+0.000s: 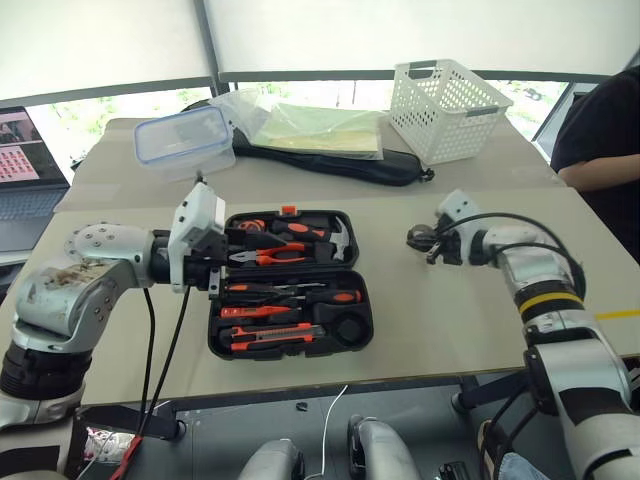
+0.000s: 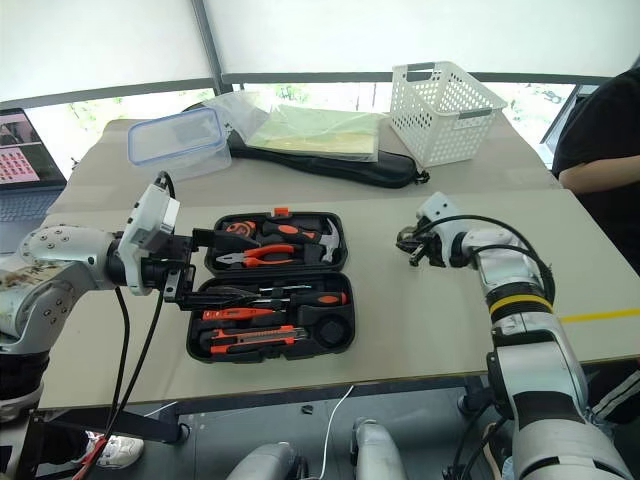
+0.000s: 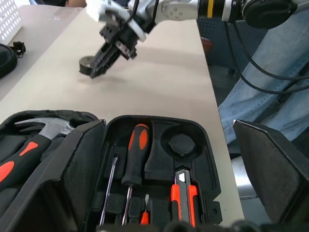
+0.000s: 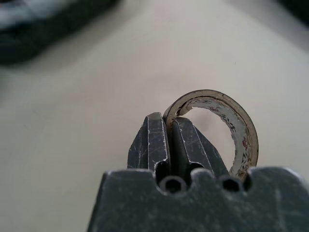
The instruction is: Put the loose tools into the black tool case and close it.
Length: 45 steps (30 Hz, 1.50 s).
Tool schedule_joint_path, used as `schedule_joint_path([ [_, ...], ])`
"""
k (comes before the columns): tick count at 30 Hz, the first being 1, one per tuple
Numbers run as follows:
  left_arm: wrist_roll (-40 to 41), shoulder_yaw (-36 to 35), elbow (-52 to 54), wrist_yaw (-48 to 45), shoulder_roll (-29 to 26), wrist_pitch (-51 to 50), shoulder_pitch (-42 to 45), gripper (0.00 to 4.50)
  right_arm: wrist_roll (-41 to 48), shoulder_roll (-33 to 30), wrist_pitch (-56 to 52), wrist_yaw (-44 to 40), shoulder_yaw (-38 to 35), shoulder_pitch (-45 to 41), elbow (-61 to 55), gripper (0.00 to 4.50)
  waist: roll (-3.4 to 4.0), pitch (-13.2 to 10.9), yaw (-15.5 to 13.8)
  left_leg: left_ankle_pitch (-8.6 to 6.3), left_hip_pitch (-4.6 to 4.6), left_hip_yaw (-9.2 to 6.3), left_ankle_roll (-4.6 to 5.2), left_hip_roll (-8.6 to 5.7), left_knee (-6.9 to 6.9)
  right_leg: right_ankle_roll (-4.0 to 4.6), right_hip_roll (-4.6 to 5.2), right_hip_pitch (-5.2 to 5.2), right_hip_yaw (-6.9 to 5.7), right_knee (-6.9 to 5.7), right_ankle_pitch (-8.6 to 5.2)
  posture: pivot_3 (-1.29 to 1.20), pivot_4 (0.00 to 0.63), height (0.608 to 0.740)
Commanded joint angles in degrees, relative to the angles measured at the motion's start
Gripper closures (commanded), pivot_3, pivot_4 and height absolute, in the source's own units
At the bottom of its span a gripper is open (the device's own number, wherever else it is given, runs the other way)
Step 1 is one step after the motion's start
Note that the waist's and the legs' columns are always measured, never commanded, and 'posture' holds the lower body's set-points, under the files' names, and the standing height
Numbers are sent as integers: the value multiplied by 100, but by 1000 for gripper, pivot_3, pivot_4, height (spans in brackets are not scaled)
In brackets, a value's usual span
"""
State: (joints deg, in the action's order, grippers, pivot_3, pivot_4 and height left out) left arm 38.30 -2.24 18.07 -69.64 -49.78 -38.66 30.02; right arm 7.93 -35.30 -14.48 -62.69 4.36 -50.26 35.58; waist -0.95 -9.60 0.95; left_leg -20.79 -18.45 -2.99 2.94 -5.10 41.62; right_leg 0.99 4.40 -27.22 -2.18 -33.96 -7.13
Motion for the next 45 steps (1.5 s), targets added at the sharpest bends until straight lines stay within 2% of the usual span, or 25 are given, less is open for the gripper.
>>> schedule_joint_path([
  [1, -4, -70, 167, -81, -149, 79, -89, 0, 1196, -312, -1029, -1054, -36, 671, -2688, 4471, 2, -1, -7, 0, 0, -2, 0, 0, -3, 0, -1, 0, -1, 0, 0, 0, 150, 740],
  [5, -5, -37, 250, -268, -331, 108, -264, 0, 1712, -599, -1695, -1294, 337, 1485, -4736, 4471, 2, -1, -19, 0, -4, -10, 1, 3, -10, -1, -3, 0, -9, -3, 0, 0, 150, 740],
  [8, -65, 10, 313, -509, -540, 225, -523, 0, 1293, -672, -1459, -1258, 1017, 1919, -5434, 4471, 2, -1, -21, -1, 0, -7, 2, -3, -5, -4, 0, 2, -7, 1, -1, 0, 150, 740],
  [13, -141, 86, 381, -647, -644, 371, -651, 0, 632, -577, -1165, -924, 1531, 1923, -5092, 4471, 1, -2, -33, 0, 6, 0, 1, -6, 3, -4, -1, 5, -6, -1, -2, 0, 150, 740],
  [31, -174, 104, 441, -518, -552, 390, -590, 0, 99, -470, -995, -905, 1999, 1931, -4895, 4471, 2, -1, -32, 0, 6, -1, 0, -7, 1, -1, -3, 4, -9, 2, -3, 0, 150, 740],
  [36, -192, 136, 398, -491, -512, 392, -528, 0, 313, -560, -1107, -1136, 1883, 1893, -5075, 2705, 2, -1, -55, 0, 6, -2, 0, -8, 1, -1, -2, 4, -10, 3, -3, 0, 150, 740],
  [41, -308, 145, 218, -515, -499, 498, -514, 0, 1599, -507, -2088, -1307, 1104, 1542, -5660, 1057, 1, -2, -39, 0, 4, -4, 0, -6, 0, -1, -3, 3, -10, 8, -3, 0, 150, 740],
  [45, -562, 30, -3, -125, -411, 545, -613, 0, 1779, -648, -2357, -1015, 650, 1423, -5363, 1057, 1, -1, -34, 0, 6, -3, 0, -7, 3, -1, -1, 6, -8, 6, -2, 0, 150, 740],
])
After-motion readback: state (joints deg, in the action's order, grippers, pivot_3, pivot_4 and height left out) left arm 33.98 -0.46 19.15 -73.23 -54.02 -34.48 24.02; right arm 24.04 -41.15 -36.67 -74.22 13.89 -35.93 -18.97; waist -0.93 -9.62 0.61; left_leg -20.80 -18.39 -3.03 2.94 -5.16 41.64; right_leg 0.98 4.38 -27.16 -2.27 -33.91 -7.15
